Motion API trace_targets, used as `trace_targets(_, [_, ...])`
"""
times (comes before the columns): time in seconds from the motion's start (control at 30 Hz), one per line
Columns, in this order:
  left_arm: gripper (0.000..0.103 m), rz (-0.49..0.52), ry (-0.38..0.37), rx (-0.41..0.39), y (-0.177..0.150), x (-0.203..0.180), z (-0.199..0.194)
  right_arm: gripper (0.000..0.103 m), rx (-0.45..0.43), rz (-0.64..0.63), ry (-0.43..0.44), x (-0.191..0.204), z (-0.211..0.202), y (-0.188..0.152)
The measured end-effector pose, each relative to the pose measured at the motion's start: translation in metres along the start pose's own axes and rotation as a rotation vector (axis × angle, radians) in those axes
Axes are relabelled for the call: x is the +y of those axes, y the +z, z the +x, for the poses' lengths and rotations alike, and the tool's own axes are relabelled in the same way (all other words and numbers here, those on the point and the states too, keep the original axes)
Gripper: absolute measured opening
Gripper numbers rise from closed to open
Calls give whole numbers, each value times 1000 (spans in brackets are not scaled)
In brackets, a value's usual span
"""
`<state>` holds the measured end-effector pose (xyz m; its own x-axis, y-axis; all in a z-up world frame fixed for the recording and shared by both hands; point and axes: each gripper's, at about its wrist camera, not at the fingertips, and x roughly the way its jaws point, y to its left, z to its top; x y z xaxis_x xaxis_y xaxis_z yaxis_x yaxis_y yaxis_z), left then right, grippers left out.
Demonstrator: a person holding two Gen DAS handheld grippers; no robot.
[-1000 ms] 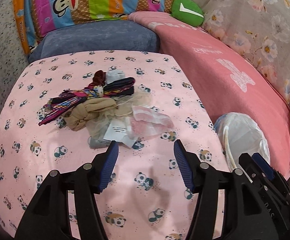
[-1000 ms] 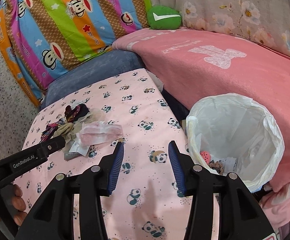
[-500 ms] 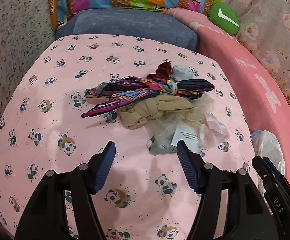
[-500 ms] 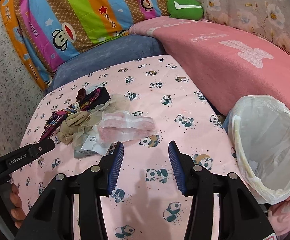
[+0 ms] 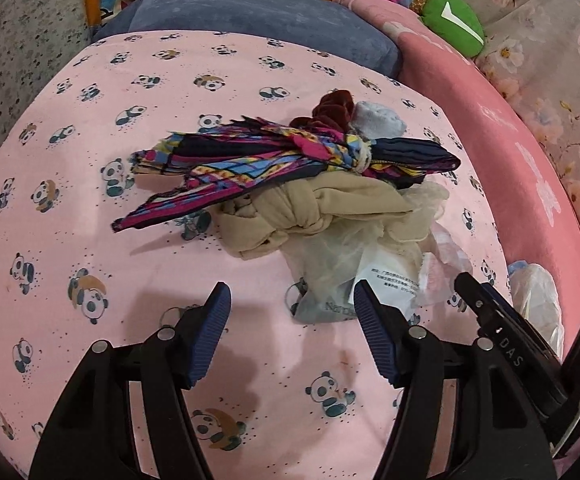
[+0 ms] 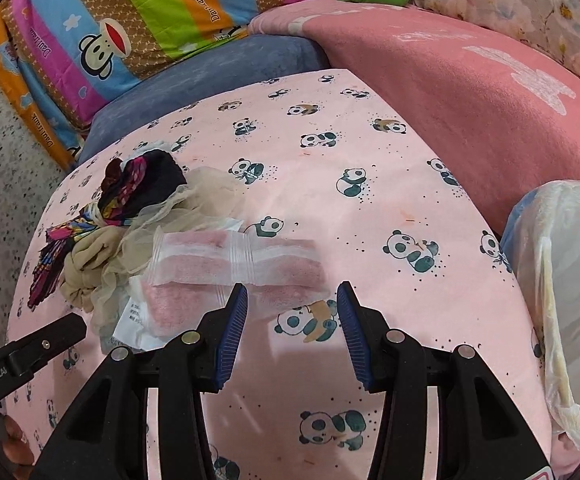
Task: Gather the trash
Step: 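Grasp the clear plastic packet with the right gripper while the left grasps the white hotel packet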
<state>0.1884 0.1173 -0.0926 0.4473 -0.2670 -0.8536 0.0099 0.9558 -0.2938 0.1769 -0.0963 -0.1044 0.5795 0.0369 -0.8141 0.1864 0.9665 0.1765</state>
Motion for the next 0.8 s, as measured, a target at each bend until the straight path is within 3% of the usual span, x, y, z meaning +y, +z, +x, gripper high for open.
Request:
trace_targets(0.1, [60, 29, -29, 9, 2, -16, 7, 46, 5, 5, 8, -1, 10, 5])
trace_targets(0.27, [56, 63, -52, 25, 4, -35, 17, 24, 11, -2, 23, -4, 20, 7])
trace_targets(0.37, [54, 72, -53, 35, 5, -42, 23, 15, 9, -3, 22, -7, 16, 6])
trace_targets(0.67, [54, 105, -62, 44, 3, -63, 38, 11, -3, 34, 20, -26, -14, -9])
trace_targets(0.73, [45, 113, -56, 46, 2, -67, 42, 11, -1, 34, 24, -28, -19, -13])
trace_targets(0.8, [30, 126, -59, 46, -1, -70, 41, 11, -4, 33, 25, -30, -23, -16])
